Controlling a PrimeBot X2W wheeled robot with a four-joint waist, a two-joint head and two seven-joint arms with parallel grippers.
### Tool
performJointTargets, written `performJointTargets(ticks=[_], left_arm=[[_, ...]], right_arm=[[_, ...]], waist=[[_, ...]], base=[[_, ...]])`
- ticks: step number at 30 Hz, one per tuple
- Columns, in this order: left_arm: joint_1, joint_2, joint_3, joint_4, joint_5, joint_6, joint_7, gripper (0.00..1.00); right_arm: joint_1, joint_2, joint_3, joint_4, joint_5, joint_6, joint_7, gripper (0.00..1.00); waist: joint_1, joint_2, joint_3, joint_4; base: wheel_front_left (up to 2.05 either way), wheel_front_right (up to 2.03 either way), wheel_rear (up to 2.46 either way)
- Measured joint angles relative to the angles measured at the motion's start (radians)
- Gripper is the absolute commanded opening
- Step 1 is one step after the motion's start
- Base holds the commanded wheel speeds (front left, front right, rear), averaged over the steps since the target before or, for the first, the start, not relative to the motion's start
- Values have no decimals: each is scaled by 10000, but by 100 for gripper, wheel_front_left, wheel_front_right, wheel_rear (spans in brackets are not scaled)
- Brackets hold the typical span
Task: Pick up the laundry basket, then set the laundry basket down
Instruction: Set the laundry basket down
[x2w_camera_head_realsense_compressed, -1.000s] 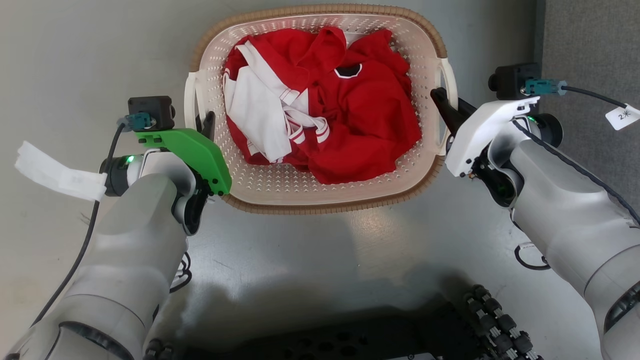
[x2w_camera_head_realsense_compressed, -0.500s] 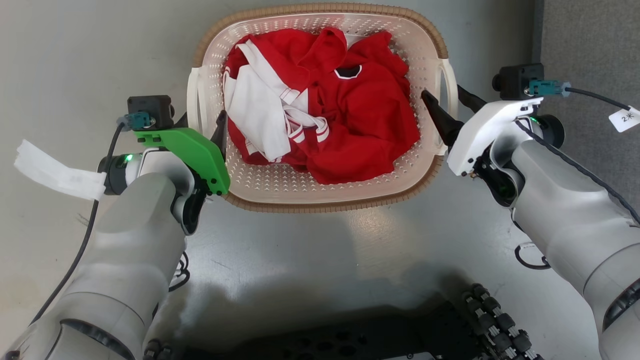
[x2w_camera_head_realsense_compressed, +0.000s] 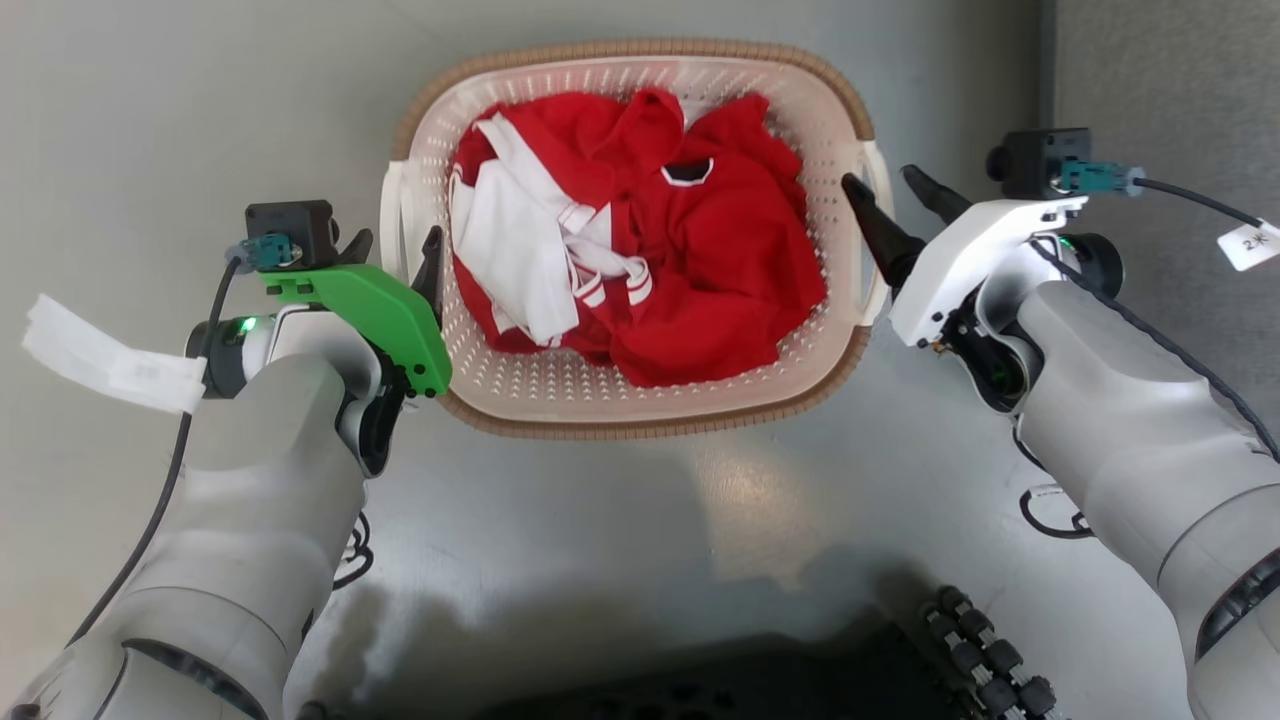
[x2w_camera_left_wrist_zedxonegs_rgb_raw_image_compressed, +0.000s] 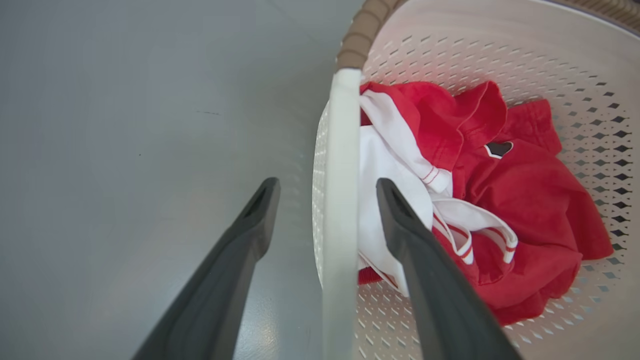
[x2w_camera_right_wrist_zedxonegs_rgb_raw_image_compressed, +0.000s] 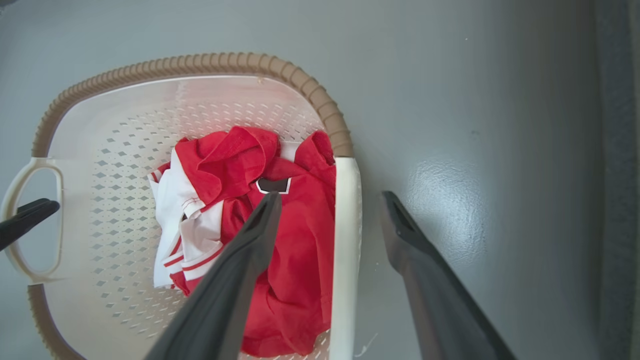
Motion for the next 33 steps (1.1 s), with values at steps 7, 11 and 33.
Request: performJointTargets(ticks=[7, 11, 33], left_arm=[[18, 0, 8, 148, 2, -98, -169, 100], [105, -2, 67, 128, 15, -182, -224, 100], [1418, 616, 1674, -2460, 1248, -174, -295, 100]], right_arm=[[15, -115, -40, 36, 52, 0, -117, 100], [38, -148, -96, -15, 71, 0, -230, 100], [1170, -861, -2301, -1904, -1256, 0, -316, 100]], waist=[[0, 0, -578, -38], [0, 0, -1174, -64], [-1, 0, -4101, 64]], base=[[0, 0, 0], [0, 0, 0], [0, 0, 0]])
